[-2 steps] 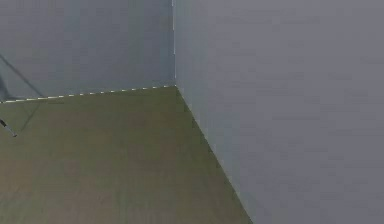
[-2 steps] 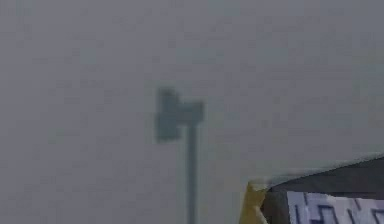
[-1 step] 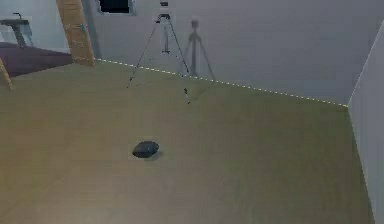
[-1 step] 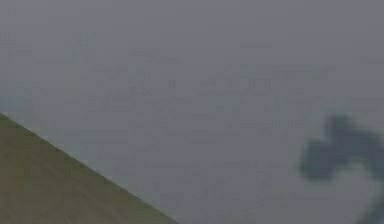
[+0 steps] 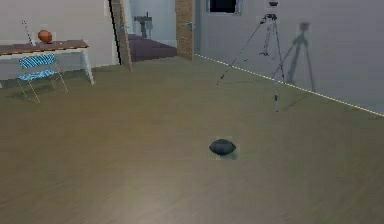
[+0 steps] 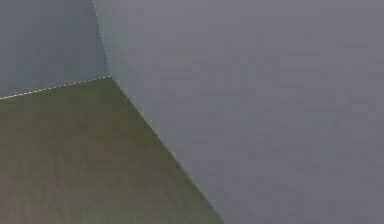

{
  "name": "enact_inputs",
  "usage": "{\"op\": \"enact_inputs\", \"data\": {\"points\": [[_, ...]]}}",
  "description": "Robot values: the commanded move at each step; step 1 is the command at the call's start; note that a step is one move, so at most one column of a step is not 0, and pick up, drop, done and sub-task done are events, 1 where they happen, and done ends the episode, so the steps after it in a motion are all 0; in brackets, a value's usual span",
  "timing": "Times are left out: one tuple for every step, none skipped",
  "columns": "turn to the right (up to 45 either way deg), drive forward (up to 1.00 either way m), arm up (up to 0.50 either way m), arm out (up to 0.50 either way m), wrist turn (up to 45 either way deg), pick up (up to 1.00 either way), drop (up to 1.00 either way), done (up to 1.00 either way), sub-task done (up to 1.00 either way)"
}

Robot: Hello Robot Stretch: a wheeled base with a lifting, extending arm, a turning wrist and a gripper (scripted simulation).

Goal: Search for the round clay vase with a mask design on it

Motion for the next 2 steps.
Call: {"op": "enact_inputs", "data": {"points": [[0.0,0.75,0.0,0.0,0.0,0.0,0.0,0.0,0.0],[-30.0,0.0,0.0,0.0,0.0,0.0,0.0,0.0,0.0]]}}
